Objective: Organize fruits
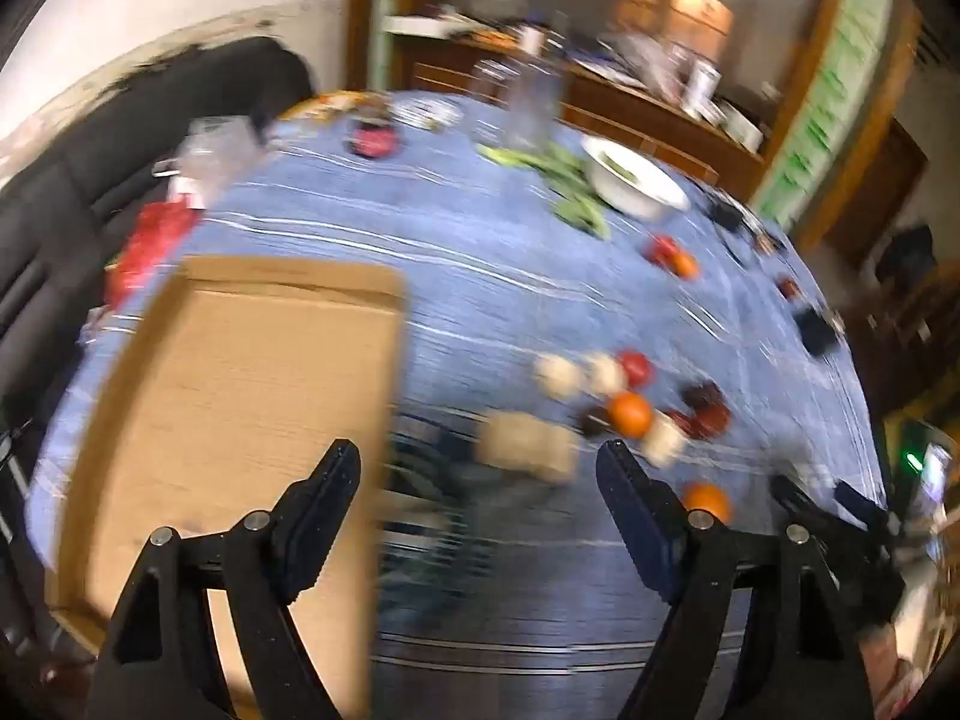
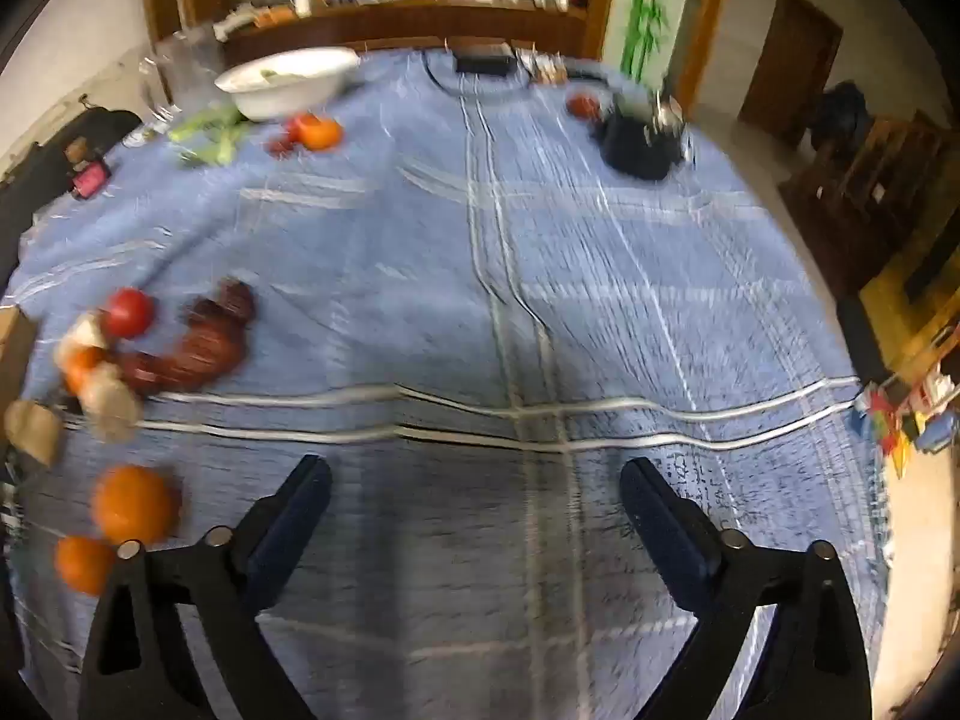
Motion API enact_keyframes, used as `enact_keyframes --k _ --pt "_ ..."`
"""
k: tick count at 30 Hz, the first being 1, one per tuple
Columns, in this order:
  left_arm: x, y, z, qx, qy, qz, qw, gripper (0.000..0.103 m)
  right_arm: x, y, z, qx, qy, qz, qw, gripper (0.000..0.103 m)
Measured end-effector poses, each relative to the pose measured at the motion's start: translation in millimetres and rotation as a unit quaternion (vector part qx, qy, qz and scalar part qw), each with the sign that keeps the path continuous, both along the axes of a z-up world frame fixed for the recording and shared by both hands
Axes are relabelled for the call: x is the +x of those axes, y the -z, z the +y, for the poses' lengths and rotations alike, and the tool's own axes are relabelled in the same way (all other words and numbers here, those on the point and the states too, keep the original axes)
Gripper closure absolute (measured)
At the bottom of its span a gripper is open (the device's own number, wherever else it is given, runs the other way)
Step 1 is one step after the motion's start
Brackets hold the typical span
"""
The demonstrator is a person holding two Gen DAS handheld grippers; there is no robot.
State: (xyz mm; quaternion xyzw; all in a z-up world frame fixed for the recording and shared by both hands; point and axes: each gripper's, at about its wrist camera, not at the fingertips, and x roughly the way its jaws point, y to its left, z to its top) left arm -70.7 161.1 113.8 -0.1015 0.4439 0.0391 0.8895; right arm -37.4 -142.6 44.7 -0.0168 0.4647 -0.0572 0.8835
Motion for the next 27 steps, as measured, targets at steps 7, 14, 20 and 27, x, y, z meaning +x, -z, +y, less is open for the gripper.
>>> enact_keyframes --k 7,14,20,27 --pt "-6.3 -17.6 70.1 0.034 -0.029 -0.008 0.999 0.022 -16.9 -30.6 132.6 0.062 -0.192 0.0 0.98 0.004" --pt "-21.0 -26.4 104.1 0.05 -0.026 -0.013 0.9983 0.022 -32.8 -10.2 243.3 0.061 -0.27 0.038 0.96 0.005" --pt "-19.1 -32.7 128.0 0.048 -0.016 -0.018 0.9986 0.022 -33.9 0.5 287.3 0.051 -0.289 0.059 0.954 0.005" --pt "1.8 -31.1 125.2 0.024 0.011 -0.017 0.9995 0.022 -40.7 -11.6 293.5 0.064 -0.3 0.041 0.951 0.005"
